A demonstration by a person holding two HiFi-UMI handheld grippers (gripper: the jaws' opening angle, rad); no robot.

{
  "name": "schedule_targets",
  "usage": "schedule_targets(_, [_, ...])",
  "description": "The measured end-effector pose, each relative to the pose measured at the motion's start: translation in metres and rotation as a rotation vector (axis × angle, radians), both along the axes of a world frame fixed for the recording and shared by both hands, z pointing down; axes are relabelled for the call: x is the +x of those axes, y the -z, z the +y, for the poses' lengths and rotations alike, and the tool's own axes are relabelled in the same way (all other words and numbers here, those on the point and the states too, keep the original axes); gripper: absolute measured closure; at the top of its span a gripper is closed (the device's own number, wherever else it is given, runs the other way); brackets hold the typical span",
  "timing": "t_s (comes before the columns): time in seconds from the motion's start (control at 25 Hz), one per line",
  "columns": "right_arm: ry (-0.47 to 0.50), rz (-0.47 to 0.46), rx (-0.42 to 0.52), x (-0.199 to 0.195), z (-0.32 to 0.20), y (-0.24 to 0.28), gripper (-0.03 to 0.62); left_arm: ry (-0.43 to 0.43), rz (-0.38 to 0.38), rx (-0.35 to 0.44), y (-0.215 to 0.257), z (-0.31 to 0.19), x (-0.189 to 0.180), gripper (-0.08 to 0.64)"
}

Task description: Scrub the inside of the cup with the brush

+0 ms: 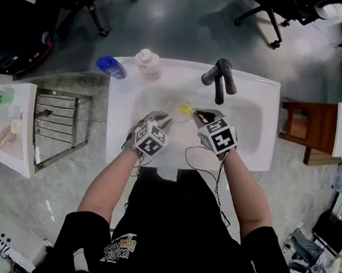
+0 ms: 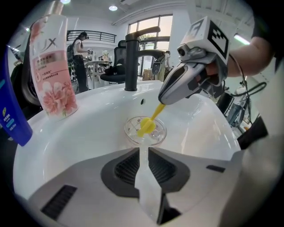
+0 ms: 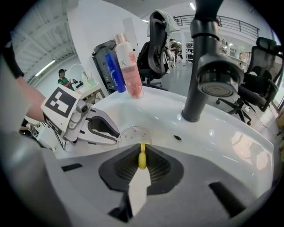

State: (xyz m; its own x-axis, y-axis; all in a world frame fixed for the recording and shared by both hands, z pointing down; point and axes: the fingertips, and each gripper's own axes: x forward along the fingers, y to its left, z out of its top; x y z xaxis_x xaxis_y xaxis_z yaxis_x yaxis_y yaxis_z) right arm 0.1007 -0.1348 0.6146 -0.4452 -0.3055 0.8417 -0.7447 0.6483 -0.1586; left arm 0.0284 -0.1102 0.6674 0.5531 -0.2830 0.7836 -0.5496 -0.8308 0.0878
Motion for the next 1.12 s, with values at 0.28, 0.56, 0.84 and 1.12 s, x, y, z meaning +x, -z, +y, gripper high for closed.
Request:
schedule_targets(0.28, [-0.036,-0.016,0.036,0.000,0.004,0.017,0.555,0.030,0.028,0.001,0.009,0.001,-0.004,0.506])
schedule_targets(0.56, [-0.081,-0.038,0.079,-0.004,0.009,0.038,0.555,0.074,0.076,0.041,0.040,-0.002,-0.017,0.505])
schedule_targets(0.84, [-0.143,-0.055,0.149,-0.007,0.015,0.060,0.555,0.099,0.151,0.111,0.085,-0.008,-0.031,0.506])
schedule_targets(1.12, [-0.253,-0.084,0.210,-0.002,0.032,0.092,0.555,0.112,0.248,0.166,0.138,-0.007,-0.037,0.506])
